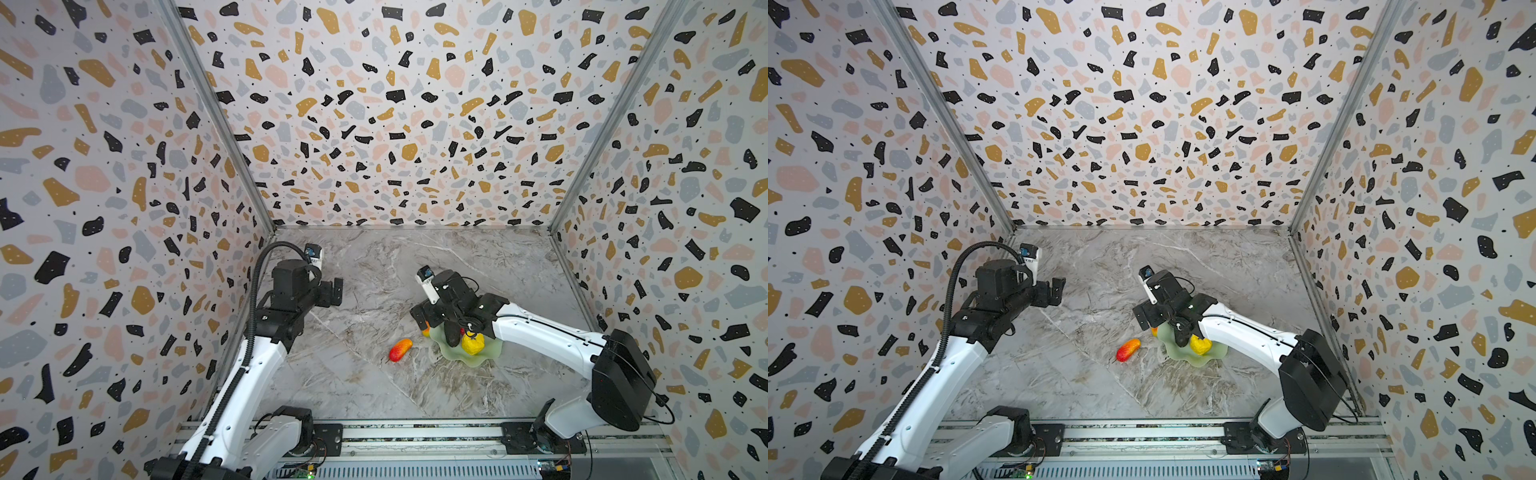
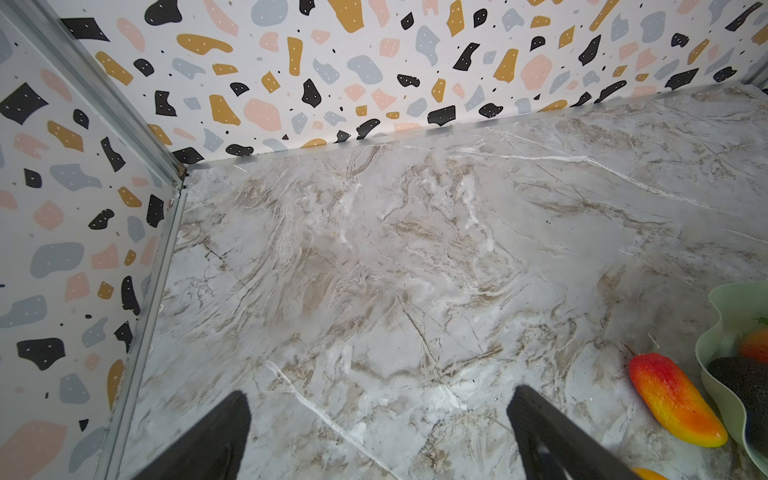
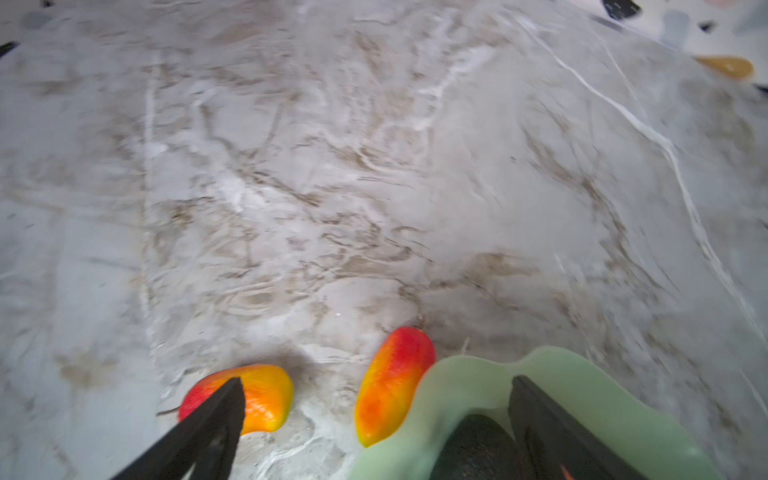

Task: Place and organize the fake fruits in the fruit bowl
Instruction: 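Move the right gripper out of the bowl and grasp the red-yellow mango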

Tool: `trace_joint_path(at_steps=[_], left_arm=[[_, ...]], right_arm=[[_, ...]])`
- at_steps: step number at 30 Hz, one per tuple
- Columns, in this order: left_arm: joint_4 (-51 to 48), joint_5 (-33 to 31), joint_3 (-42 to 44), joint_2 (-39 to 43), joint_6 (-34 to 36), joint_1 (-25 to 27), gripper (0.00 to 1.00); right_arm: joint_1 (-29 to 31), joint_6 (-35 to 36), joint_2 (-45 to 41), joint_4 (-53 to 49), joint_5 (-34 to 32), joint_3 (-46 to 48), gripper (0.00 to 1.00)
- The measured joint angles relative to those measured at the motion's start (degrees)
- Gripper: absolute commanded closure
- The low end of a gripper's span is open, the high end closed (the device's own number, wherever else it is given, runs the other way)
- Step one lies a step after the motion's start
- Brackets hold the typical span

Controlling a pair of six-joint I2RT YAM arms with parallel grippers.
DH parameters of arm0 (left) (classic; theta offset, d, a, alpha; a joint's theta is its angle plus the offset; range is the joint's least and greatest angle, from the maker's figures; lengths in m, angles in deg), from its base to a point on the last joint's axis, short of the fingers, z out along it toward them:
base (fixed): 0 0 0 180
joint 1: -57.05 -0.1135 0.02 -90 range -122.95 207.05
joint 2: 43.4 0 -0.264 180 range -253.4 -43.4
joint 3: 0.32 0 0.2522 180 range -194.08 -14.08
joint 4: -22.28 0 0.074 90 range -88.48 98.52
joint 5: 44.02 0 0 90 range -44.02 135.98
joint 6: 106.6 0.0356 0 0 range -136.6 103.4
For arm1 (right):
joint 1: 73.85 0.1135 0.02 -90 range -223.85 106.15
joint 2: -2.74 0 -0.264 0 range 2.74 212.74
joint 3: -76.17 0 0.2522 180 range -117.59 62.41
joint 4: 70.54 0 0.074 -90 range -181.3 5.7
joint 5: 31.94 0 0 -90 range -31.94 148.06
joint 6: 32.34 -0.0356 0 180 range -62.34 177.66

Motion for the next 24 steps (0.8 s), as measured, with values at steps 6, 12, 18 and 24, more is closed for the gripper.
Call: trace_joint_path(at_steps=[6, 12, 18, 24], left_arm=[[0.00, -0.02, 0.00, 0.00, -0.02, 0.00, 0.00], [0.00, 0.00, 0.00, 0.00, -0.02, 0.00, 0.00], [0.00, -0.02, 0.00, 0.00, -0.02, 0.00, 0.00], [0.00, -0.02, 0.00, 0.00, 0.00, 0.00, 0.00]], right_arm=[[3.30, 8.55, 3.63, -1.31, 11.37, -2.60, 0.01], [5.60, 14.14, 9.60, -4.55, 16.59, -3.96, 0.01], [6.36, 17.42, 13.68, -6.19, 18.21, -4.63, 0.00], [6.51, 19.04, 16.59, -6.58, 18.78, -5.99, 0.04]])
